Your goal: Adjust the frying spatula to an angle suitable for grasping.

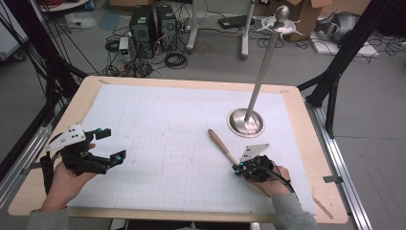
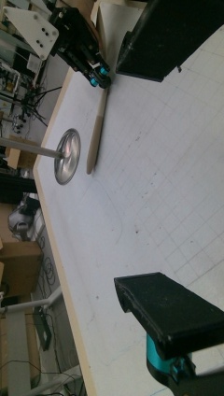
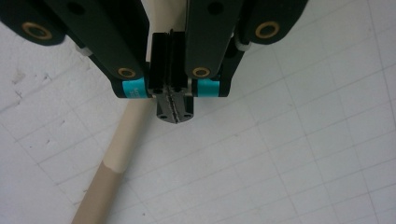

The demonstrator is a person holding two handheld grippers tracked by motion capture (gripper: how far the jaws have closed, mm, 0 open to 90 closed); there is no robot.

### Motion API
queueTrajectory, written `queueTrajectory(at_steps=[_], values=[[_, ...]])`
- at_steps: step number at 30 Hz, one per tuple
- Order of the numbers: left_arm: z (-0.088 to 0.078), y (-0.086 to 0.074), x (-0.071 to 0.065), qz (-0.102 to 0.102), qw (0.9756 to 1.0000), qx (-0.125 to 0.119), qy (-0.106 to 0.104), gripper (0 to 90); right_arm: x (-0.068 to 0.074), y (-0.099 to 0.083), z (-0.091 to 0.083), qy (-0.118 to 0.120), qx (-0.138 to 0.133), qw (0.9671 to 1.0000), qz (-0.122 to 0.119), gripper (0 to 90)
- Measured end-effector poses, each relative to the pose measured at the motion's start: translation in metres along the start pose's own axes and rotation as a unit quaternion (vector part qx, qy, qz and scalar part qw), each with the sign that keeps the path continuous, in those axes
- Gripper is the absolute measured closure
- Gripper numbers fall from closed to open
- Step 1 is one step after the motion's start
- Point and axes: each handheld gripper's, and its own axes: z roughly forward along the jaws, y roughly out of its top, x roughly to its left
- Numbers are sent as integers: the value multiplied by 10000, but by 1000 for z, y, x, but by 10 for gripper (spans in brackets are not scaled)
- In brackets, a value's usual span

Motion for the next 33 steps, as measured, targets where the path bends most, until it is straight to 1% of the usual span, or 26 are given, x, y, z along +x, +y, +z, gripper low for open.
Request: queueTrajectory(at_steps=[4,5,6,7,8,10,13,14,15,16,17,18,19,20,21,22,26,29,30,31,32,33], values=[[1,0,0,14,10000,23,-10,18,-1,-1,-2,9,14,10000,18,900],[1,0,0,2,10000,25,-8,18,0,-1,-2,18,26,10000,-34,900],[1,0,0,9,10000,22,-12,18,1,0,-2,50,-48,10000,-44,900],[1,0,0,15,10000,23,-13,18,1,0,-2,50,-48,10000,-44,900],[1,0,0,12,10000,28,-12,18,1,4,-6,65,-280,9996,27,900],[1,0,0,8,10000,29,-7,18,-1,9,-10,-22,-437,9990,122,900],[1,0,1,4,10000,34,-11,18,-8,17,-9,-264,-467,9979,357,900],[1,0,1,4,10000,34,-11,18,-8,17,-9,-264,-467,9979,357,900],[0,0,1,16,10000,27,2,18,-13,22,-6,-457,-459,9967,492,900],[-1,0,1,-12,10000,-1,0,18,-16,24,-5,-540,-510,9954,608,900],[-1,0,1,-12,10000,-1,0,18,-16,24,-5,-540,-510,9954,608,900],[-1,-1,1,-16,10000,-12,4,18,-21,26,-2,-567,-589,9930,852,900],[-1,-1,2,-7,10000,7,7,18,-24,26,0,-570,-576,9919,976,900],[-1,-1,2,-23,10000,-13,1,18,-26,27,2,-590,-563,9911,1056,900],[-2,-1,2,-23,10000,3,11,18,-26,27,2,-590,-563,9911,1056,900],[-2,-1,3,-21,10000,11,7,18,-29,27,7,-587,-535,9895,1206,900],[-3,-2,3,-30,10000,14,20,18,-31,27,13,-566,-496,9893,1251,900],[-3,-3,3,-39,10000,25,28,18,-32,27,15,-603,-458,9893,1250,900],[-3,-3,2,-39,10000,25,30,18,-33,26,17,-638,-463,9885,1290,900],[-3,-3,2,-38,10000,32,36,18,-33,26,17,-638,-463,9885,1290,900],[-2,-4,2,-48,10000,32,31,18,-34,25,19,-637,-477,9874,1368,900],[-2,-4,2,-41,10000,36,38,18,-34,25,19,-637,-477,9874,1368,900]])
